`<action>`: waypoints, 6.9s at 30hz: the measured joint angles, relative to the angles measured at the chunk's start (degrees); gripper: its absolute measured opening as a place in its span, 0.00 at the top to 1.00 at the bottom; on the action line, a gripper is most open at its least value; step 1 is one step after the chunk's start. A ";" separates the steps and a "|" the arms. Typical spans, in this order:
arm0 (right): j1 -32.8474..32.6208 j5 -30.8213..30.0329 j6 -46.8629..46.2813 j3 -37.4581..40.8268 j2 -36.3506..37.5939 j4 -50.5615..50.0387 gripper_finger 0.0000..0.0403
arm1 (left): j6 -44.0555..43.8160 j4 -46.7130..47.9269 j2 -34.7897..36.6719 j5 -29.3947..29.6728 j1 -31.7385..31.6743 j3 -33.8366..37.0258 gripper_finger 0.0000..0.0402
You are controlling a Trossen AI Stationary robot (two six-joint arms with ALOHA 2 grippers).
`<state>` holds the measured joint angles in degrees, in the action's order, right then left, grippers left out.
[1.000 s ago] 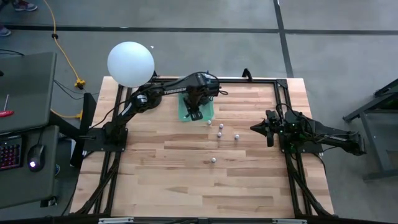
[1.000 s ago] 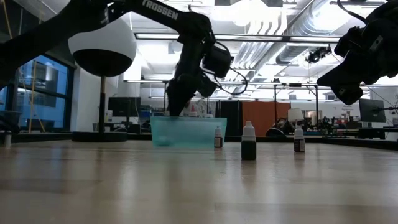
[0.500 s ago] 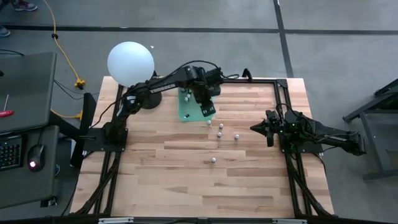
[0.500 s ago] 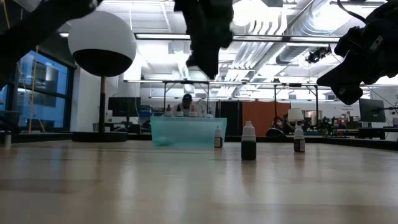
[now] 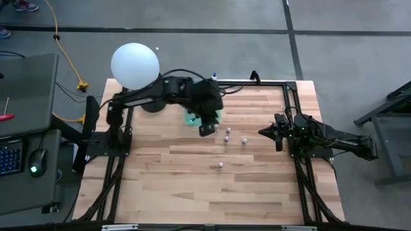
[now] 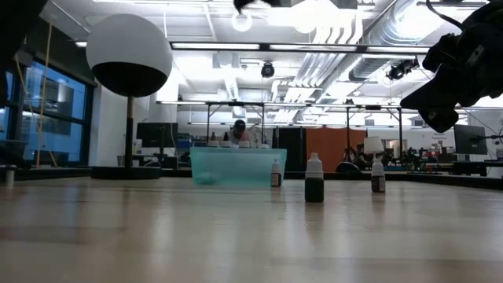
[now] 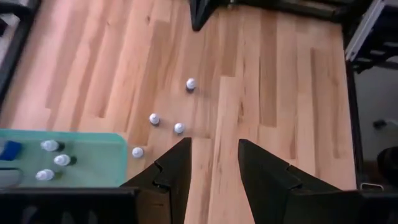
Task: Pick & Place food coloring
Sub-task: Put the small green food coloring bottle into the blue bin
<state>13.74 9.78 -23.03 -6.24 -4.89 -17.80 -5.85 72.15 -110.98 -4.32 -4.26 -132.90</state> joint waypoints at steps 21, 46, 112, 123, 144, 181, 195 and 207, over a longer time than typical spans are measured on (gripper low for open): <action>0.00 0.02 0.07 0.00 0.00 0.00 1.00 | -7.91 -36.29 45.07 4.75 0.18 52.68 0.68; 0.02 0.00 0.07 0.00 0.00 0.02 1.00 | -20.37 -88.94 92.59 7.64 0.14 127.95 0.68; -0.01 2.12 4.04 -5.48 -2.53 17.05 1.00 | -10.47 -72.29 110.62 7.30 0.14 131.64 0.68; -0.03 3.26 19.02 -38.81 -28.69 -10.23 1.00 | -10.49 -72.28 110.62 7.30 0.15 131.66 0.68; -18.21 3.13 26.23 -69.68 -73.55 -42.32 1.00 | -10.49 -72.27 110.62 7.30 0.16 131.67 0.68; -24.22 -0.95 13.90 -69.66 -101.31 -20.81 0.45 | -10.50 -72.26 110.62 7.33 0.14 131.67 0.68; -24.14 -3.20 11.41 -65.51 -101.39 -14.87 0.44 | -10.51 -72.26 110.61 7.34 0.14 131.67 0.68; -24.36 -2.37 10.00 -61.79 -101.37 -10.42 0.44 | -10.51 -72.27 110.61 7.35 0.15 131.68 0.68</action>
<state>-10.61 7.41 -13.02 -68.03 -106.26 -28.22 -16.36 -0.12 -0.37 3.03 -4.11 -1.22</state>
